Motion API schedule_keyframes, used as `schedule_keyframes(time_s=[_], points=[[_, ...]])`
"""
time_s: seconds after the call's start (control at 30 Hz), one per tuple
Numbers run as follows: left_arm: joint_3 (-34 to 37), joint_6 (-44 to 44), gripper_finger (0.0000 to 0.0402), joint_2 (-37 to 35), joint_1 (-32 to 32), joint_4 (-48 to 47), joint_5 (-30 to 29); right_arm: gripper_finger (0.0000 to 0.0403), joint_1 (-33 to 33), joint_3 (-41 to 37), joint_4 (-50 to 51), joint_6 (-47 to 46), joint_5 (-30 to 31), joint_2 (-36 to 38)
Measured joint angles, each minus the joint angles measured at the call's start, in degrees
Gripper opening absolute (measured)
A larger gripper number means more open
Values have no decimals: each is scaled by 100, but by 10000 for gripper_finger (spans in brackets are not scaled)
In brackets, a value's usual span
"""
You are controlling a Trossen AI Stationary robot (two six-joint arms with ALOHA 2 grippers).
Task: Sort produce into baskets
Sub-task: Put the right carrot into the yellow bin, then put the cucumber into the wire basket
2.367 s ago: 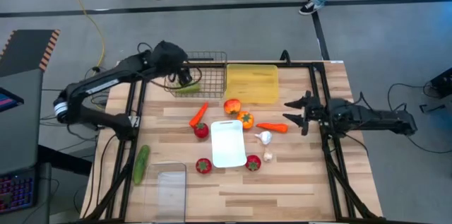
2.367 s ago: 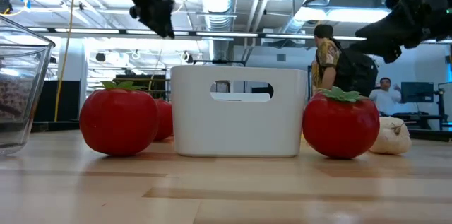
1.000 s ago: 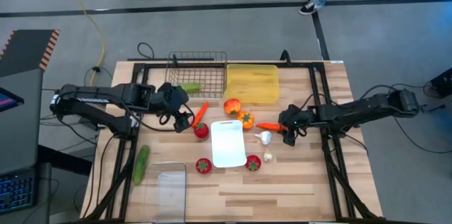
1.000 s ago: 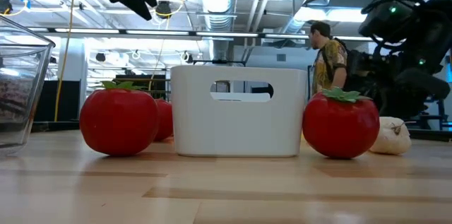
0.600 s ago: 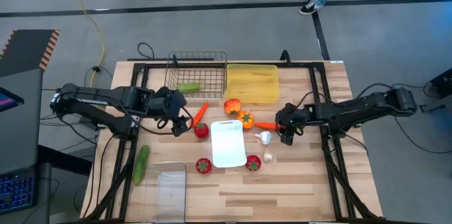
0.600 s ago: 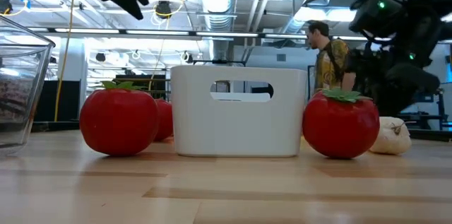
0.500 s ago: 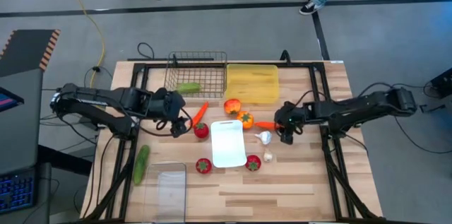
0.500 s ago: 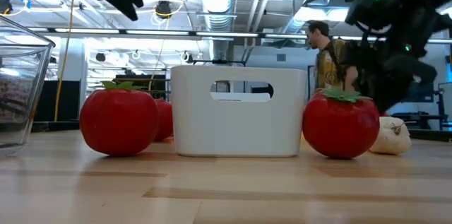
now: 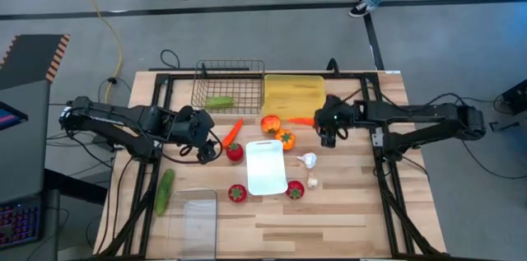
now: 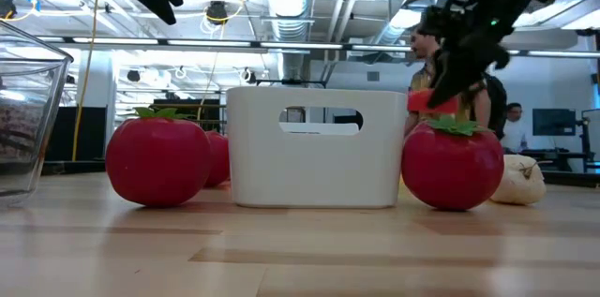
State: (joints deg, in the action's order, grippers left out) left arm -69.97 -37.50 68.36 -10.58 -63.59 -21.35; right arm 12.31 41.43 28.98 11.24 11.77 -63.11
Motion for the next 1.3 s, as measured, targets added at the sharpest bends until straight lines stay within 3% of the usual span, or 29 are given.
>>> schedule_keyframes(time_s=[0.2,0.67,1.1,1.3], points=[[0,-137,267,0,-93,-2,-2,223,606,-46,-471,717,45,0],[0,-479,267,0,-143,-40,152,230,1512,-46,-1016,1165,41,0],[35,-3542,267,125,-379,-2118,1567,230,1467,-46,-972,1163,23,0],[596,-4729,267,129,-446,-2118,2299,230,1474,-46,-968,1042,14,0]])
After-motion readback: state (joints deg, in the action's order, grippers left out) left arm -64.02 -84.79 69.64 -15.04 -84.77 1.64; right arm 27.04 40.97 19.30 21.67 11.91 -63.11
